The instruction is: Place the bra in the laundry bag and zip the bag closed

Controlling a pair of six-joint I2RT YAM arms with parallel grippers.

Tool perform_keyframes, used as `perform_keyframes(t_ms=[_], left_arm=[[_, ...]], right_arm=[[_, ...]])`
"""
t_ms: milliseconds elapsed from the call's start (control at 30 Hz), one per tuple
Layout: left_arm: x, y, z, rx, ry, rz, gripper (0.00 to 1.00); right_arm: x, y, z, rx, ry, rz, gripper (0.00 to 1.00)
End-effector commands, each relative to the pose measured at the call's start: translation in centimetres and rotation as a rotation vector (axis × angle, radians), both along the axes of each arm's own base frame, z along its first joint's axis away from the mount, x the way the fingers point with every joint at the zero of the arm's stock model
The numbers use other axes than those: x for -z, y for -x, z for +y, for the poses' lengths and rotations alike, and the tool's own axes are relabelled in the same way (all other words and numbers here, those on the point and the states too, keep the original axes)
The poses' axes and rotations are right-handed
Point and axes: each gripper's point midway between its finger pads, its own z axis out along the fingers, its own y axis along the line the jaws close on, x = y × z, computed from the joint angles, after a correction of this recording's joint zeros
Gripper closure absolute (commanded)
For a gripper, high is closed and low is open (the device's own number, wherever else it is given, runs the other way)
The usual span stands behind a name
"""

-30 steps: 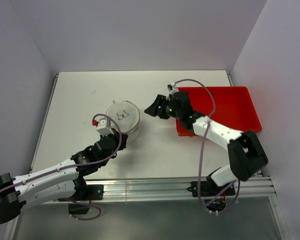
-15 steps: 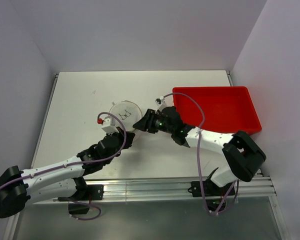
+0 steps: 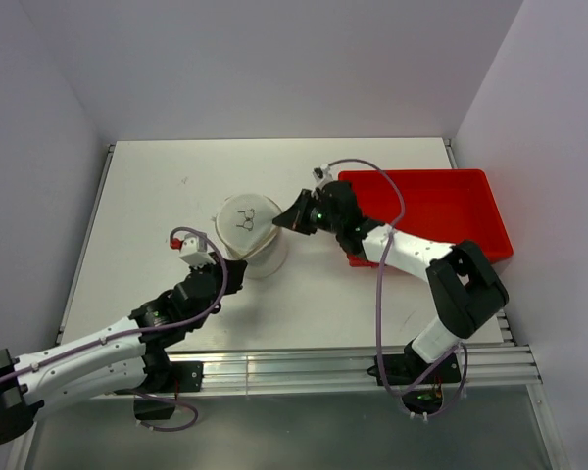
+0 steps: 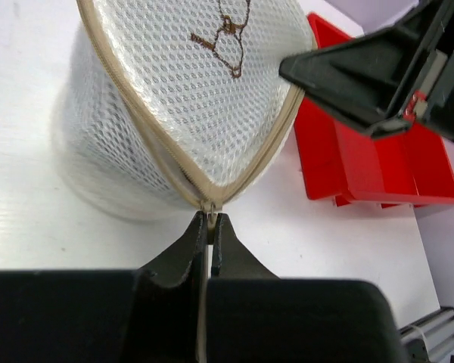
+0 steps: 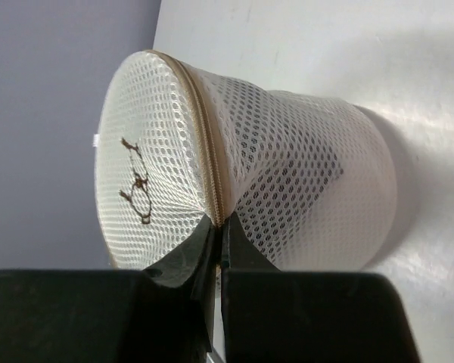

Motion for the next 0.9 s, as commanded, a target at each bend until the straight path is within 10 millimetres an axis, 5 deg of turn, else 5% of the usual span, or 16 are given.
perform_keyframes(t_ms=[0, 100, 233, 267, 300, 400, 433, 467, 533, 667, 867], left_arm=[[1.6, 0.4, 4.4, -0.118, -0.126, 0.013, 1.00], [1.1, 0.7, 5.5, -0.140, -0.114, 0.001, 1.00], [-0.3, 0.5, 3.6, -0.079, -0.054, -0.032, 1.00], [-0.2, 0.4, 2.6, -0.051, -0.059, -0.024, 1.00], [-0.4, 0.3, 2.0, -0.036, -0.050, -0.024, 1.00], [-1.9, -0.3, -0.4, 0.018, -0.003, -0.053, 1.00], [-2.6, -0.5, -1.0, 0.025, 0.021, -0.067, 1.00], [-2.8, -0.7, -1.4, 0.032, 0.022, -0.070, 1.00], [-3.6, -0.8, -2.3, 0.058, 0.050, -0.087, 1.00], [-3.2, -0.8, -3.9, 0.098, 0.057, -0.072, 1.00], [-2.0, -0.4, -4.7, 0.128, 0.076, -0.039, 1.00]], right_arm=[[-1.5, -6.8, -3.4, 0.104, 0.177, -0.147, 1.00], [-1.7, -8.0, -2.7, 0.058, 0.189, -0.145, 1.00], [-1.8, -7.5, -1.0, -0.010, 0.166, -0.131, 0.98], [-1.5, -7.1, -1.0, -0.015, 0.170, -0.120, 0.91], [-1.3, -6.8, -1.0, -0.008, 0.170, -0.110, 0.70], [-1.3, -4.8, -1.5, 0.021, 0.145, -0.082, 0.32], [-2.6, -3.6, -1.5, 0.020, 0.113, -0.104, 0.26], [-1.6, -2.3, -1.7, 0.019, 0.096, -0.094, 0.25], [-2.9, -0.1, -1.3, 0.024, 0.017, -0.097, 0.25], [-2.2, 5.1, 1.5, -0.064, -0.092, -0.064, 0.25], [-2.5, 6.0, 3.6, -0.092, -0.153, -0.033, 0.44]])
